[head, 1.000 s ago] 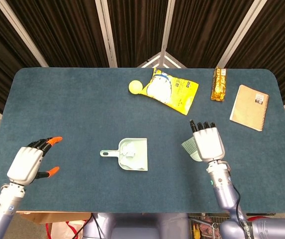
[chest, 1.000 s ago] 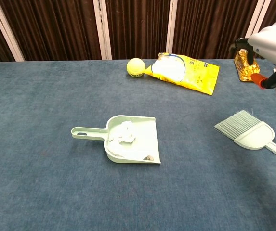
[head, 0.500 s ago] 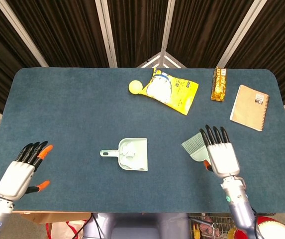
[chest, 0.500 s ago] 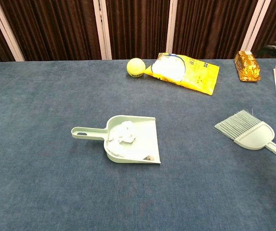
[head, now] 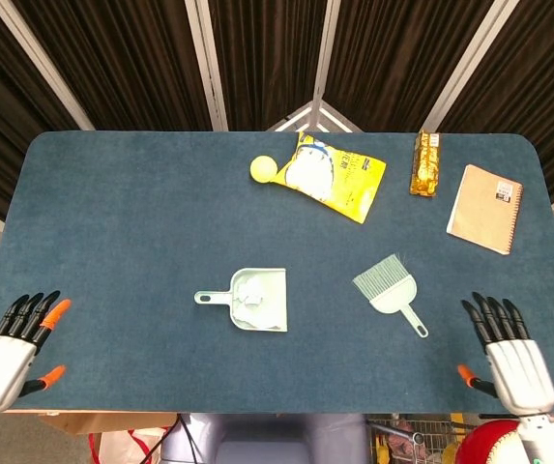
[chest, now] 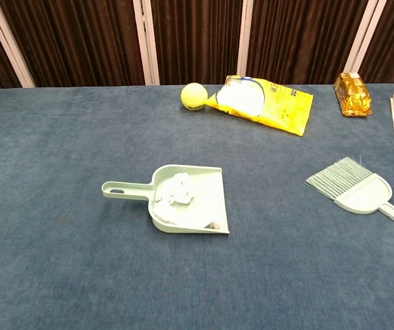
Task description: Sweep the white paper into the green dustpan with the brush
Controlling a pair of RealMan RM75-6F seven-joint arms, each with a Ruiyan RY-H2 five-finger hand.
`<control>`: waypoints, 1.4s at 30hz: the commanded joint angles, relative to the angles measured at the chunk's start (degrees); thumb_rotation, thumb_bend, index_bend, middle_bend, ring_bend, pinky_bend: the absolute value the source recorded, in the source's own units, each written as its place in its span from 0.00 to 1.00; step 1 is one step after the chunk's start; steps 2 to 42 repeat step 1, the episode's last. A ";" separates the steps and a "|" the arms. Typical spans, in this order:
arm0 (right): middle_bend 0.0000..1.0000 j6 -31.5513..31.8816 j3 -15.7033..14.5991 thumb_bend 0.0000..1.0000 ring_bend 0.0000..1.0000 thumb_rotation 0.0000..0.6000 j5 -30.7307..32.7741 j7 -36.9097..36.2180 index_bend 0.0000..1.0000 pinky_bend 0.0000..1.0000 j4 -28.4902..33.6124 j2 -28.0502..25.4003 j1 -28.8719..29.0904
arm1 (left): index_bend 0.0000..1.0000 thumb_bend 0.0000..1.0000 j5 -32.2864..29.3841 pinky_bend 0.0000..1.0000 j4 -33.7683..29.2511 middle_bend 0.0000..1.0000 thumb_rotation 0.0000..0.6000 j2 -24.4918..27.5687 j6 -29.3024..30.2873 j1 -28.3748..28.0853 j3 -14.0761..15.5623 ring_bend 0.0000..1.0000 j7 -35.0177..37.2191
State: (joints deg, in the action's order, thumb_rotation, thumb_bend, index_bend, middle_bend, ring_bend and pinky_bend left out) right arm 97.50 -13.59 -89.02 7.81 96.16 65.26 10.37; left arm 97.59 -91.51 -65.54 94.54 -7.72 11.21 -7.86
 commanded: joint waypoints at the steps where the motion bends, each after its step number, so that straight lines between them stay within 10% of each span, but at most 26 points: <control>1: 0.00 0.52 1.79 0.19 0.00 1.00 -0.31 -1.36 0.00 0.00 -1.23 -0.21 -1.34 | 0.00 0.00 0.12 0.00 0.78 0.00 1.00 -0.43 0.18 0.60 -0.93 0.00 -0.19; 42: 0.00 0.52 1.79 0.19 0.00 1.00 -0.31 -1.36 0.00 0.00 -1.23 -0.21 -1.34 | 0.00 0.00 0.12 0.00 0.78 0.00 1.00 -0.43 0.18 0.60 -0.93 0.00 -0.19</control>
